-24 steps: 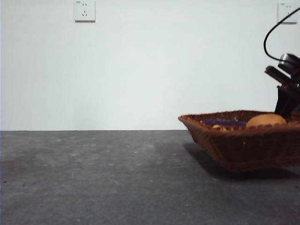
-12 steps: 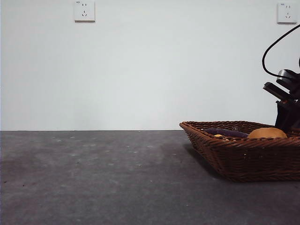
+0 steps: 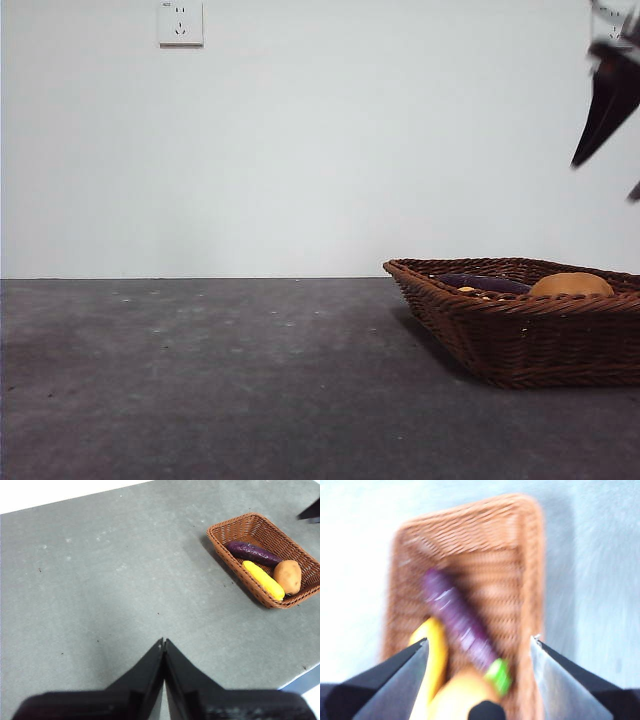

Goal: Help me put the vegetables on the table into the basket

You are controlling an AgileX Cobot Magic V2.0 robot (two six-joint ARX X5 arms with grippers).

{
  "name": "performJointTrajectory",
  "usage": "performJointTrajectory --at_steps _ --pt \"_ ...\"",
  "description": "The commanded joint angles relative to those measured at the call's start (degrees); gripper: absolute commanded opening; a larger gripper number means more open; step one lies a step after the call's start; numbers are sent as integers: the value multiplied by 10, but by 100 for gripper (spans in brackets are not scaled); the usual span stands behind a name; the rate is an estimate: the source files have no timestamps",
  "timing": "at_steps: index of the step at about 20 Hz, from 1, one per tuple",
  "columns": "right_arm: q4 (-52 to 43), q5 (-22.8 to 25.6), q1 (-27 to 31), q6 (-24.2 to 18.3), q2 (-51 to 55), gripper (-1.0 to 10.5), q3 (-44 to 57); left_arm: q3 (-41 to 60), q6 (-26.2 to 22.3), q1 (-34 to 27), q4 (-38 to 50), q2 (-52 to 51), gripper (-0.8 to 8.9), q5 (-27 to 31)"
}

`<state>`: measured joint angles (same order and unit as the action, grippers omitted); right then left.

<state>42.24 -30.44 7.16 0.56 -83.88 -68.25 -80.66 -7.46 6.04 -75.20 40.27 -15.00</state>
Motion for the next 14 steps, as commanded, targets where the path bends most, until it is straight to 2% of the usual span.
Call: performJointTrajectory --at_steps 1,3,6,8,14 --pt "71 -2 -1 -26 70 268 0 3 -7 -2 9 -1 -8 0" --pt "127 -2 -1 -38 122 191 0 3 -10 -2 16 0 -8 0" --pt "209 -3 -1 -63 180 176 0 3 -18 -1 20 3 -8 0" --pt "263 -3 -1 -83 210 76 0 3 -18 -1 23 7 -8 0" --pt "333 -2 -1 -117 255 -12 0 3 -22 -1 28 22 -8 -4"
